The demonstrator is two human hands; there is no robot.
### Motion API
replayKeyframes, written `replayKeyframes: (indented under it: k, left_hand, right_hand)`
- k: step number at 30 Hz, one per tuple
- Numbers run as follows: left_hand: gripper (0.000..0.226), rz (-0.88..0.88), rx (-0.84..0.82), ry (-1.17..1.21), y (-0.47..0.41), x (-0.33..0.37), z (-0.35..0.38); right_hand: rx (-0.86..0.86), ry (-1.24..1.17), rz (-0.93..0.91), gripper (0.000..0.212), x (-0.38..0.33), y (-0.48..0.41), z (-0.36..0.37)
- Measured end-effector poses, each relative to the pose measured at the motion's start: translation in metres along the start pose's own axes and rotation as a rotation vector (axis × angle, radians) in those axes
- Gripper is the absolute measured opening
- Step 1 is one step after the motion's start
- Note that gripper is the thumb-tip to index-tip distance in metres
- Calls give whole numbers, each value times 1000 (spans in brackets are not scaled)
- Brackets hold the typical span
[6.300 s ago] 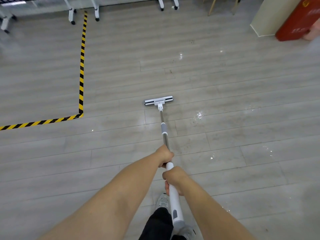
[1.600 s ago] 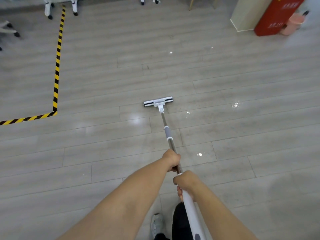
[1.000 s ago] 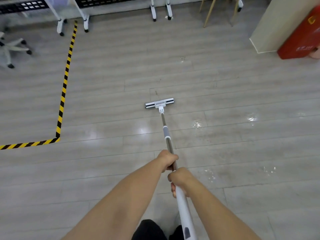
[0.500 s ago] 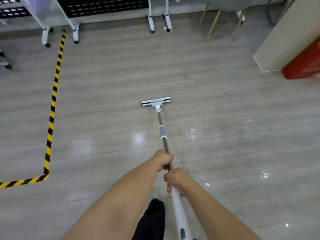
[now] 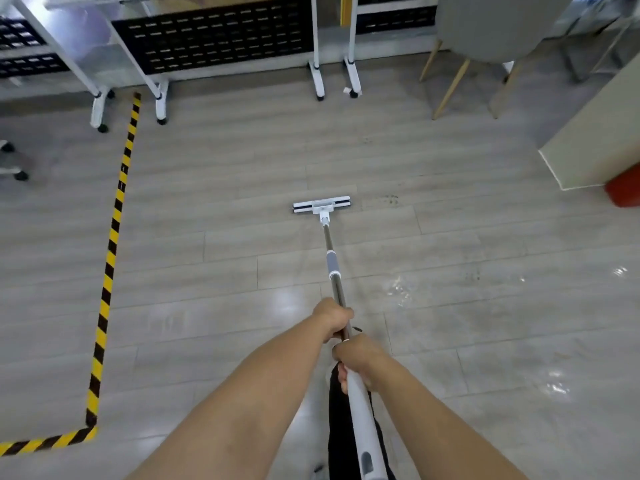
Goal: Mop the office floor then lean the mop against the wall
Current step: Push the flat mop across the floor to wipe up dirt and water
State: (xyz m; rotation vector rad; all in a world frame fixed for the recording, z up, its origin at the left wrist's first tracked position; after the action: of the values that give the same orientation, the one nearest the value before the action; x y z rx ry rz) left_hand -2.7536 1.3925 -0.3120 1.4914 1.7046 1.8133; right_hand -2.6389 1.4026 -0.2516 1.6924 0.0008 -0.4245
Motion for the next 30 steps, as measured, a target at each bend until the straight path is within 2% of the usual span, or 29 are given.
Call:
replayKeyframes:
  k: [11, 17, 21, 30]
  left_hand:
    - [19, -12, 24, -16, -149, 253, -60]
    - [24, -18, 45, -10, -219, 358, -106]
    - [25, -19, 27, 13, -269, 424, -139]
    - [18, -29, -44, 93, -383, 570, -206]
  right_hand:
    - [6, -19, -34, 25, -257, -88, -127]
    - [-6, -12, -49, 34, -387, -121, -165]
    - [5, 16, -31, 21, -469, -151, -184]
    - [29, 63, 9, 10, -649, -206, -235]
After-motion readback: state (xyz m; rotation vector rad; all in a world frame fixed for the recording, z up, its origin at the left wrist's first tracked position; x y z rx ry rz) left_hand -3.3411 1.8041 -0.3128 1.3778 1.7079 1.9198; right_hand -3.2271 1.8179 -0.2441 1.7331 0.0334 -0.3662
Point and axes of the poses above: each hand's wrist, its own y-axis away from the middle knuckle, its own z-axis out of the palm, x = y × z, the point moved 5 cm from there along -y, towards the middle knuckle, and after that the axes turned 12 degrees about y, right-handed, at the moved point
